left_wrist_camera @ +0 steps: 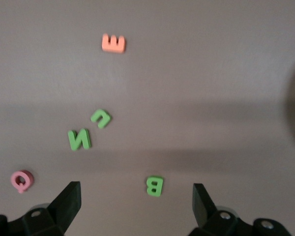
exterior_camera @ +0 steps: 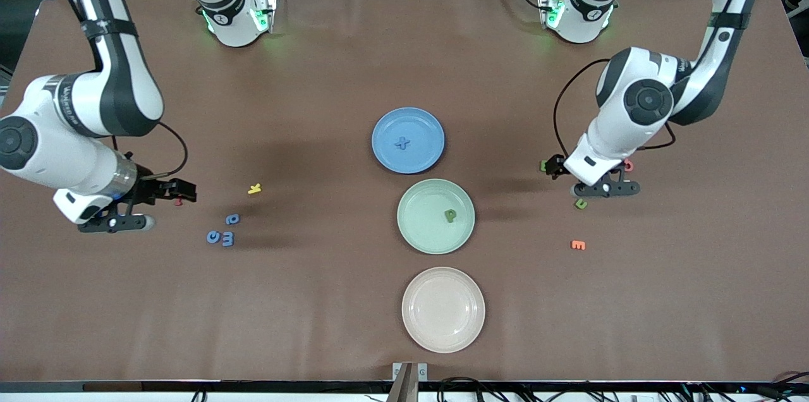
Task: Sort letters by color into matching plates
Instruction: 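Grasp the green B with the left gripper while the right gripper returns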
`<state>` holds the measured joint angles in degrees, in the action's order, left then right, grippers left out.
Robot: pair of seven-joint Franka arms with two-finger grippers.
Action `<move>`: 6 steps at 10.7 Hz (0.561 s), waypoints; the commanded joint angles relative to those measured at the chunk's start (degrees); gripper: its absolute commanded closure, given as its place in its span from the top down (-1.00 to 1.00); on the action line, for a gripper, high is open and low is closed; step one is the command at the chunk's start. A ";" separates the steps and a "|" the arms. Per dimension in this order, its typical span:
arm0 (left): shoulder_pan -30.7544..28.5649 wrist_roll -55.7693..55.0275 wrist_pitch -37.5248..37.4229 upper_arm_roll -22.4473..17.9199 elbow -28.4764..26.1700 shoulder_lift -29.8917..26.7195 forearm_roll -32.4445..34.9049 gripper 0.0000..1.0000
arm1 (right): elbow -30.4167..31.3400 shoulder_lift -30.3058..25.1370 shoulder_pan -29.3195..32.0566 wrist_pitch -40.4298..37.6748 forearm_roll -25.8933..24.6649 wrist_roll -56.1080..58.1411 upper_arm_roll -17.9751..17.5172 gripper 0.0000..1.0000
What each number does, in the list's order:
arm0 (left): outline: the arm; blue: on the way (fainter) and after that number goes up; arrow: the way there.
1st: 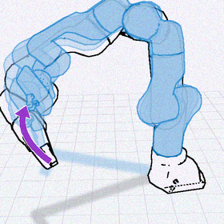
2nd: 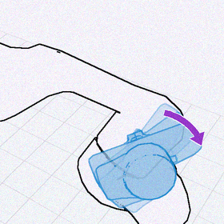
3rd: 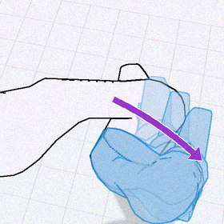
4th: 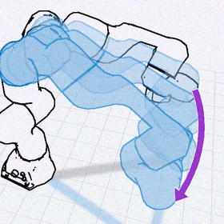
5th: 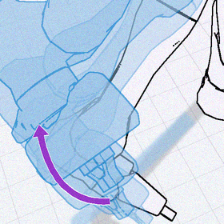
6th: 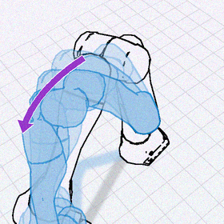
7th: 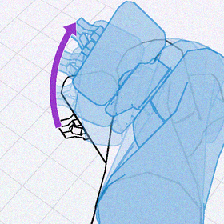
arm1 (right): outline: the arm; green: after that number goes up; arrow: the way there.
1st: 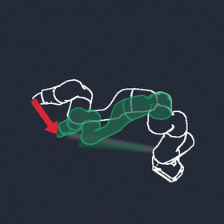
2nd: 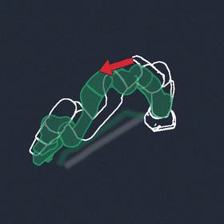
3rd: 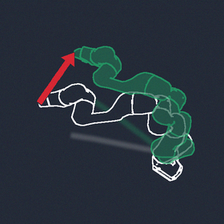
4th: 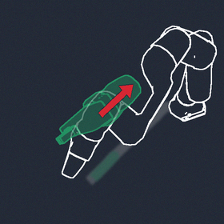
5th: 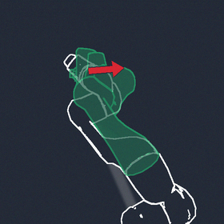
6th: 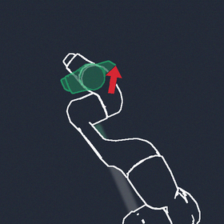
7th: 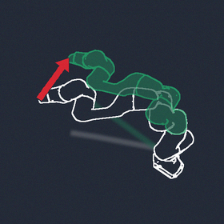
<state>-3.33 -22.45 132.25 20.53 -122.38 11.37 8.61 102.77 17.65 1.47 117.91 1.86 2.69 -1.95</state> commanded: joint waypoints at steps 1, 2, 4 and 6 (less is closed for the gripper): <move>-1.07 -0.05 7.30 0.92 -9.45 -3.47 -1.75 1.00 | 0.15 4.04 3.10 5.56 0.77 1.88 -0.25 1.00; -0.89 -0.05 9.49 0.83 -10.68 -2.94 -1.75 1.00 | 0.15 5.01 3.45 7.40 0.68 1.88 -0.25 1.00; -1.15 -0.13 13.81 0.92 -12.36 -0.40 -1.75 0.57 | 0.07 6.86 3.98 10.04 0.86 2.23 -0.25 1.00; -1.24 -0.31 17.32 0.83 -12.54 2.68 -1.75 0.39 | 0.15 8.70 3.98 12.94 0.77 2.23 -0.25 1.00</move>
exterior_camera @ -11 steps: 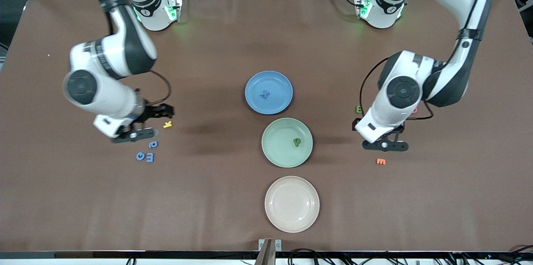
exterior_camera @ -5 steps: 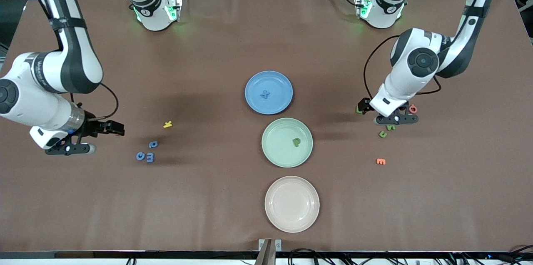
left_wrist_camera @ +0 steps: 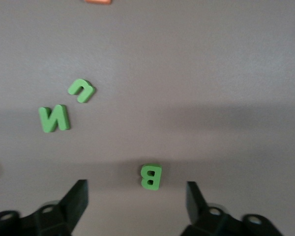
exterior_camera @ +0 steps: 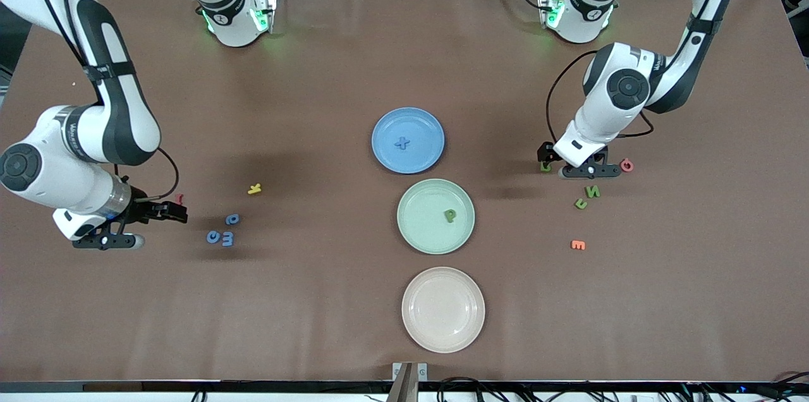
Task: Sort letters by color into matching plates
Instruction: 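Grasp the green B with the left gripper while the right gripper returns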
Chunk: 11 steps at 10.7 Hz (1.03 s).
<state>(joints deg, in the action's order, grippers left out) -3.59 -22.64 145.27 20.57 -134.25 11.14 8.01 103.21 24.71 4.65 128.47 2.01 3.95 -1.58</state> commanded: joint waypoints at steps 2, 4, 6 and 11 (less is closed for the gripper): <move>-0.90 -0.12 7.73 0.70 -0.75 6.16 -1.16 0.42 | -0.12 3.58 0.62 5.20 0.63 0.97 -0.62 1.00; -0.81 -0.12 11.42 0.70 -1.36 8.36 -1.16 0.42 | -0.03 5.42 0.36 7.31 0.63 0.97 -0.71 1.00; -0.55 -0.12 14.77 0.70 -2.68 9.33 -0.98 0.42 | 0.06 7.44 0.10 9.77 0.54 0.97 -0.80 1.00; -0.55 0.06 14.87 0.61 -6.11 7.93 -0.37 0.42 | 0.06 11.05 -1.49 13.48 -0.25 0.62 -0.71 1.00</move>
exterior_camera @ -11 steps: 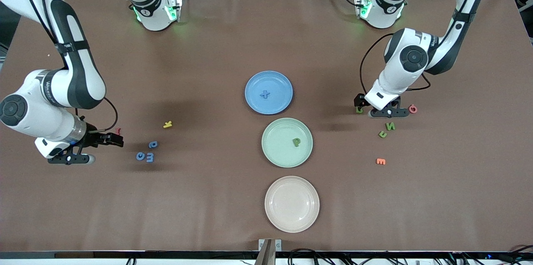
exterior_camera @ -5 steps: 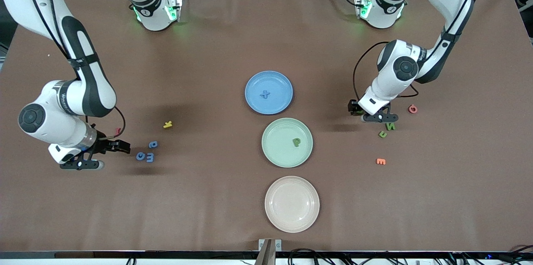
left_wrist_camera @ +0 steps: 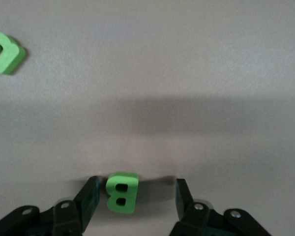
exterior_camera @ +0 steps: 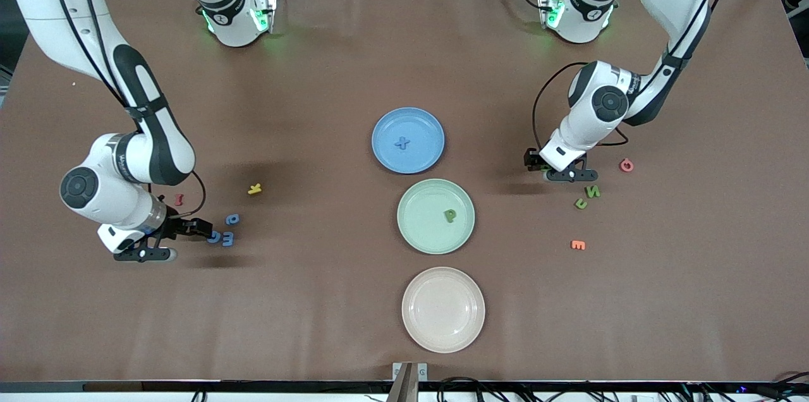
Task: Sort letters by color into matching plates
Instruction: 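Grasp the green B with the left gripper while the right gripper returns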
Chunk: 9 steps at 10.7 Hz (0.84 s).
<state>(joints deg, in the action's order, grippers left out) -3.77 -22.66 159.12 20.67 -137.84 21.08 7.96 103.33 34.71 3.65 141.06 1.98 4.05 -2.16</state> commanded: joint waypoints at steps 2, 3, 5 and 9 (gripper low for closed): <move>-0.36 0.16 1.02 0.51 -3.31 -2.18 -0.23 0.14 | 0.03 2.02 -0.84 2.03 -0.31 0.44 -0.03 1.00; -0.36 0.16 1.02 0.51 -3.40 -2.18 0.12 -0.23 | 0.21 2.29 -0.93 2.55 -0.57 0.52 -0.03 1.00; -0.54 0.16 0.93 0.51 -3.32 -2.09 0.56 -1.00 | 1.26 2.29 -0.84 3.87 -1.62 0.52 -0.03 1.00; -0.36 0.25 -3.08 0.60 -0.79 -4.19 0.56 -1.00 | 2.67 2.55 -0.66 6.16 -3.11 0.52 -0.03 1.00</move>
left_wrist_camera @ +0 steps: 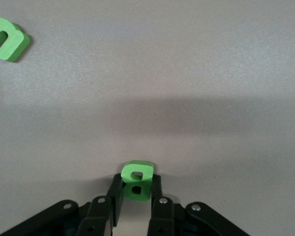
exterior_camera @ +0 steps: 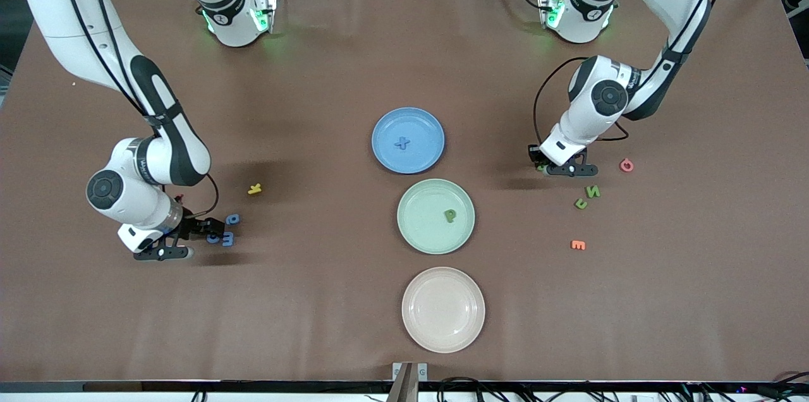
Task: Sort letters by color into matching plates
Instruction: 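Place the green B on the green plate while the right gripper reaches G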
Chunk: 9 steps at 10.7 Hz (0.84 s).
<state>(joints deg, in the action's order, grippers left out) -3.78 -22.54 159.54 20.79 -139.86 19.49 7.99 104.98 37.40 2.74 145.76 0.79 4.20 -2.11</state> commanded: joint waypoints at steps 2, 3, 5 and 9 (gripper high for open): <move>0.52 -0.14 -10.45 2.05 7.64 -3.41 0.53 -1.00 | 1.02 -0.13 0.42 1.46 -3.68 0.46 -0.09 0.87; 1.05 -0.40 -14.13 2.85 11.76 -2.97 0.53 -1.00 | 1.02 -0.13 0.51 1.46 -4.04 0.72 -0.09 0.76; 5.08 -0.66 -18.72 3.12 20.98 -0.35 0.44 -1.00 | 1.02 -0.13 0.51 1.55 -4.13 0.81 -0.09 0.65; 12.12 -2.07 -22.34 2.42 42.26 13.17 2.01 -1.00 | 0.84 -0.04 0.51 2.07 -4.49 0.81 -0.09 0.52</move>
<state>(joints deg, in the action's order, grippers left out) 5.24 -23.80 139.28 23.90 -110.49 22.04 8.01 105.50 37.50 2.79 147.23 -2.38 4.84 -1.93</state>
